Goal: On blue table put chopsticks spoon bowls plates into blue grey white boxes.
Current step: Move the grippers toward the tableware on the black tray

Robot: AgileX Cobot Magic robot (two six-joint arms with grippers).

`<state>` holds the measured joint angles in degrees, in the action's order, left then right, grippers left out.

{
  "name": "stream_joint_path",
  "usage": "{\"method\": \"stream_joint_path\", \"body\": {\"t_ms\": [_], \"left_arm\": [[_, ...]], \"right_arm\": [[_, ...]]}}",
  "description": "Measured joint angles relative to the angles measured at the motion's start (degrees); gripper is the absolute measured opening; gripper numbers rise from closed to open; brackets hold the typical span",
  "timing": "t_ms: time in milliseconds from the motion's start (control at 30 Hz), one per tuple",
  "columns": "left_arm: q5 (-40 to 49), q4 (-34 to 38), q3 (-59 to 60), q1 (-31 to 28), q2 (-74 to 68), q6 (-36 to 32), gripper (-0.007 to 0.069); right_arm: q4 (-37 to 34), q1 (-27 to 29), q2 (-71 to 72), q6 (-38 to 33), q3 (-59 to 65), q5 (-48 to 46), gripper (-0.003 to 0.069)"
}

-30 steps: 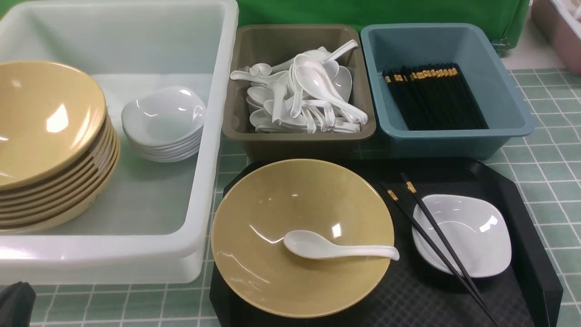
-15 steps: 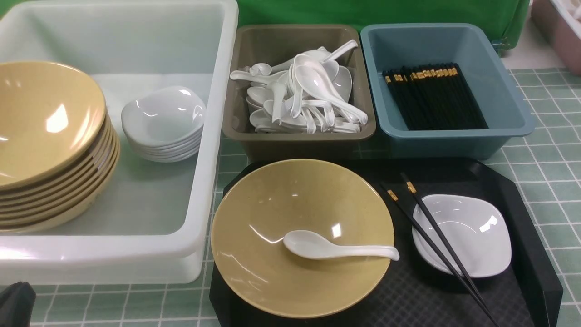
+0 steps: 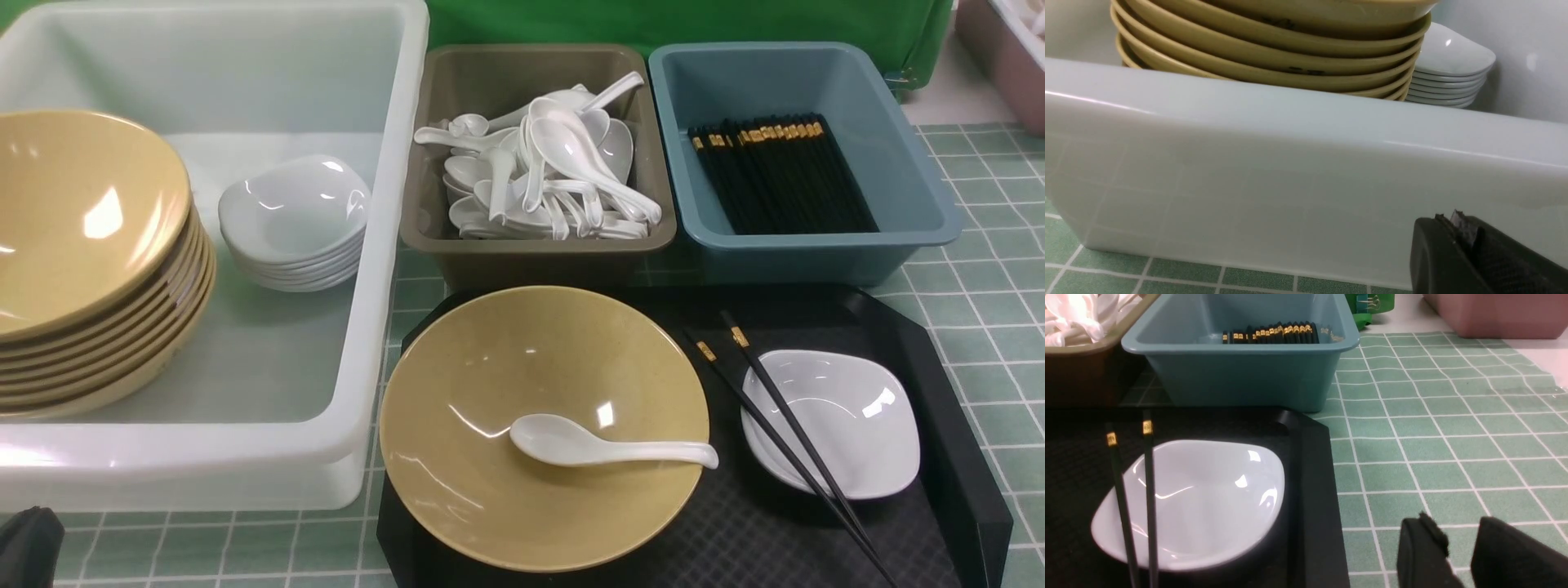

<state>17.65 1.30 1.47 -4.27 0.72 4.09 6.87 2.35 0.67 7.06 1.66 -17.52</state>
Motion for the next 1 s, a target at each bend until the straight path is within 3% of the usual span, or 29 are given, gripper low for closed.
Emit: {"method": "stream_joint_path", "body": {"t_ms": [567, 700, 733, 767, 833, 900, 1000], "left_arm": [[-0.69, -0.05, 0.00, 0.00, 0.00, 0.44, 0.0002], [-4.11, 13.26, 0.00, 0.00, 0.00, 9.78, 0.0002], [-4.24, 13.26, 0.00, 0.00, 0.00, 10.43, 0.0002], [-4.93, 20.83, 0.00, 0.03, 0.00, 15.05, 0.0002], [-5.48, 29.01, 0.00, 0.03, 0.00, 21.12, 0.0002], [-5.58, 36.71, 0.00, 0.03, 0.00, 25.67, 0.0002], [-5.52, 41.44, 0.00, 0.03, 0.00, 27.60, 0.0002]], "right_arm": [[0.00, 0.00, 0.00, -2.74, 0.00, 0.00, 0.0237], [0.00, 0.00, 0.00, -2.11, 0.00, 0.05, 0.0237], [0.00, 0.00, 0.00, -1.82, 0.00, 0.05, 0.0237], [-0.28, 0.00, 0.00, 0.35, 0.00, 0.11, 0.0237], [-2.22, 0.00, 0.00, 9.31, 0.00, 0.73, 0.0237], [-6.30, 0.00, 0.00, 23.32, 0.00, 2.54, 0.0237], [-10.22, 0.00, 0.00, 41.77, 0.00, 5.45, 0.0237]]}}
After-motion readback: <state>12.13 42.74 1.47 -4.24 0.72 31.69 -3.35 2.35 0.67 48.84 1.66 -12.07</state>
